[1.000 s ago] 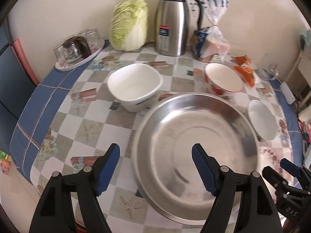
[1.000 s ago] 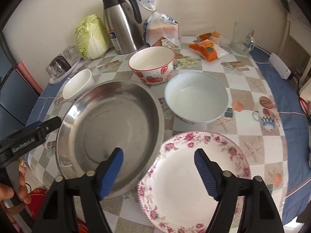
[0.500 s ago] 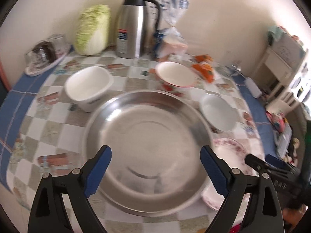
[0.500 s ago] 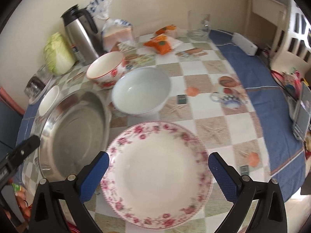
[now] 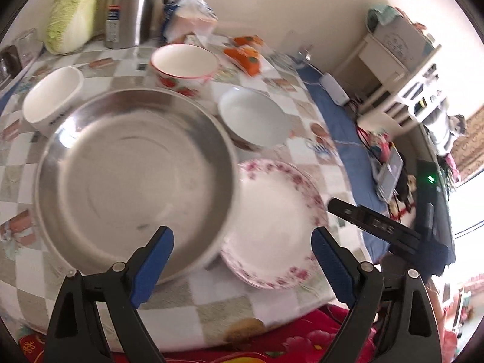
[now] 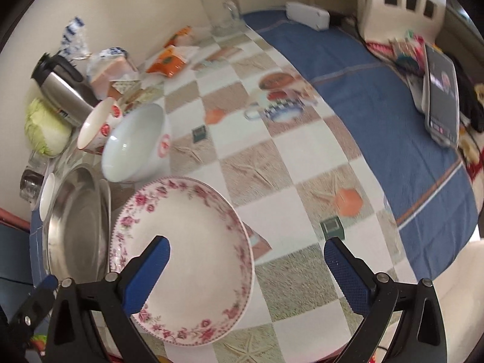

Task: Organize plates and bowls
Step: 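Move the left tool to the rim of the pink-floral plate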

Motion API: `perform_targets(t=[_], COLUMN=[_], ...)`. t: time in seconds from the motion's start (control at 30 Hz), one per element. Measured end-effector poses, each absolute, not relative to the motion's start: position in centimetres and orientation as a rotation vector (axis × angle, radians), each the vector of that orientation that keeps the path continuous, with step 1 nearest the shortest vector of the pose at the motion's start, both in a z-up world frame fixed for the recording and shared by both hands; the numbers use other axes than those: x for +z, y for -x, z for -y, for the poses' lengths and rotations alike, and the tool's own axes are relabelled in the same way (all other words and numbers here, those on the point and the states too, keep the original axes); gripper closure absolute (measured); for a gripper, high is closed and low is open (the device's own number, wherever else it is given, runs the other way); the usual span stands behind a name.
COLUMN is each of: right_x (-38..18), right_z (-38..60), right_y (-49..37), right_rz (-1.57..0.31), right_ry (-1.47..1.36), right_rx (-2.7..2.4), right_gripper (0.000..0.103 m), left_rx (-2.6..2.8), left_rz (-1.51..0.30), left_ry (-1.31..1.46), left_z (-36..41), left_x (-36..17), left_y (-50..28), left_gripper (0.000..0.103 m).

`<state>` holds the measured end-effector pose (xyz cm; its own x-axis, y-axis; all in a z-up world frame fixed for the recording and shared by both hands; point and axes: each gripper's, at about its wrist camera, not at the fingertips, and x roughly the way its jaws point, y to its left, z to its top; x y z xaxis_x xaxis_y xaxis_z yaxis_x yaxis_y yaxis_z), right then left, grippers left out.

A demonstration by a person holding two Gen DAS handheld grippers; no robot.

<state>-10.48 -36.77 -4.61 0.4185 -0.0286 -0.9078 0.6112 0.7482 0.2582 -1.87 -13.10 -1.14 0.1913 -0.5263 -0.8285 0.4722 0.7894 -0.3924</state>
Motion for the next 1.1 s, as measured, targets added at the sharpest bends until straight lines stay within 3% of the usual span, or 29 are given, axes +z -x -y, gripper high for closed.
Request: perform_targets(t=[0.17,0.27,0.77,1.0,1.07,1.1], right_x=[-5.5,-6.4,-8.7,-8.8,-8.5,-8.5], right_z=[36.9,37.1,37.3,37.9,38.2,38.3], right_y=[10.4,10.4,9.0,8.4,8.5,8.5], right_rz=[-1.104,-1.13,-1.169,-1.131,-1.115,-1.109], right_ry=[-0.639,-0.65,-0.69,-0.727,-0.735,-0.737], right_rx=[-0.422,-0.423,-0.346,-0.309,-0.301,-0.296], right_gripper=[0.0,0.0,0.001,0.027,0.041,0.053], left_rx=[-0.756,-0.765,-0.611,-0.536,-0.521,-0.516], left_rz=[-1.241,-1.289,-1.459,-1.448,-1.441,-1.438], left_ry=[0.034,0.013,0.153,0.176,0.188,0.194], left_z=[14.8,15.9,16.1,16.1,16.1,16.1], left_x=[-2.1,-3.1,-7.9,-8.9,-9.1,-9.1], left_y=[3.0,3.6,3.0,2.4,2.3,2.3], left_gripper=[0.011,0.019,0.019,0.019,0.022,0.032])
